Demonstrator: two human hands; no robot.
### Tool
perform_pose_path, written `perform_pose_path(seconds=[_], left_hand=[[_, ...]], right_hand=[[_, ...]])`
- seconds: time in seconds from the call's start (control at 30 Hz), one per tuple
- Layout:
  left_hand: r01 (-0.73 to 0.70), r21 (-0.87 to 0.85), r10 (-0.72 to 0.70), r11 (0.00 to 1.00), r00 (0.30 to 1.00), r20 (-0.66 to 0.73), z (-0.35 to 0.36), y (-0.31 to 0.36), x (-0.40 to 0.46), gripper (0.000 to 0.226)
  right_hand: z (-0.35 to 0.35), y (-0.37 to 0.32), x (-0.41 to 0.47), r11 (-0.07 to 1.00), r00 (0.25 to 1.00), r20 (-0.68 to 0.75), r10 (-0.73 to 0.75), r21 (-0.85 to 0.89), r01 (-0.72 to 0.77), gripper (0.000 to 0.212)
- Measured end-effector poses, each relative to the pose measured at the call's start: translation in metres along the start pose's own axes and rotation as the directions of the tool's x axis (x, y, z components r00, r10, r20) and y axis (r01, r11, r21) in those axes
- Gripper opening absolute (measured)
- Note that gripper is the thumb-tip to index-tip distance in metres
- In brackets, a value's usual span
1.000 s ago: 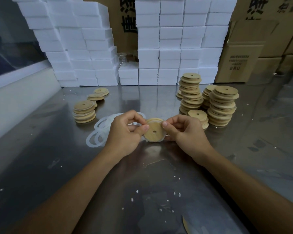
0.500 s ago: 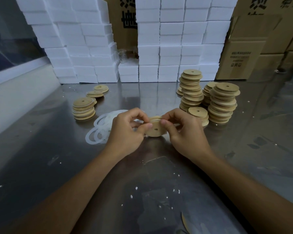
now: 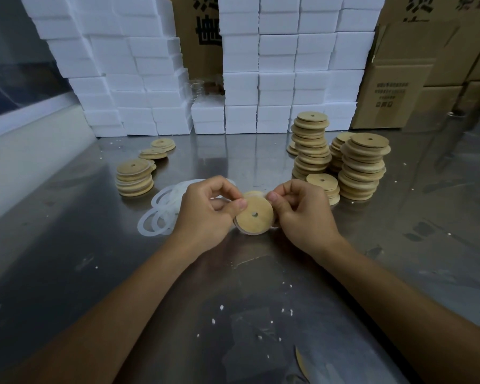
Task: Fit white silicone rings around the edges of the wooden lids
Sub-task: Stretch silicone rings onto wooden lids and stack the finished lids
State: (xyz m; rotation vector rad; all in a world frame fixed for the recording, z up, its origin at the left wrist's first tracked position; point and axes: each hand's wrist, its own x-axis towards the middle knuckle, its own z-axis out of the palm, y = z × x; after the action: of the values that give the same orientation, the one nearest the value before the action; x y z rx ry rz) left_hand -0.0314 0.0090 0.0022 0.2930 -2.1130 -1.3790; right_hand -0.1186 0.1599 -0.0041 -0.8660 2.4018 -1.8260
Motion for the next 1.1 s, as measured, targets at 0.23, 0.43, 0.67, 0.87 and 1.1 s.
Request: perform_pose_path(seconds=[0.23,0.43,0.67,0.87,1.1], left_hand=[[0.124,-0.197,-0.136,0.973,0.990,-0.049,0.001,-0.006,0.001,0.021],[0.114,-0.166,-0.119,0.980,0.993,-0.022,-0.001,-0.008,0.001,0.023],[-0.100,0.030,0.099,0.995,0.995,0.025,-0.001,0.001,-0.002,0.023],[-0.180,0.066,0.178,0.982,0.984,0.031,0.003,0.004,-0.004,0.015],[-0.102,0.057,0.099,0.993,0.994,0.046,0.002,0.000,-0.003,0.023]], right_hand=[[0.000,-0.003,-0.003,0.987,0.995,0.096,-0.010,0.164,-0.006,0.016],[0.000,0.000,-0.001,0.982,0.994,0.107,-0.023,0.189,0.002,0.005],[-0.001,0.000,-0.005,0.965,0.964,0.097,-0.249,-0.064,0.256,0.006],[-0.002,-0.004,-0.007,0.905,0.920,0.126,-0.372,-0.173,0.389,0.002],[0.003,-0.003,-0.007,0.971,0.973,0.040,-0.227,-0.071,0.229,0.009]])
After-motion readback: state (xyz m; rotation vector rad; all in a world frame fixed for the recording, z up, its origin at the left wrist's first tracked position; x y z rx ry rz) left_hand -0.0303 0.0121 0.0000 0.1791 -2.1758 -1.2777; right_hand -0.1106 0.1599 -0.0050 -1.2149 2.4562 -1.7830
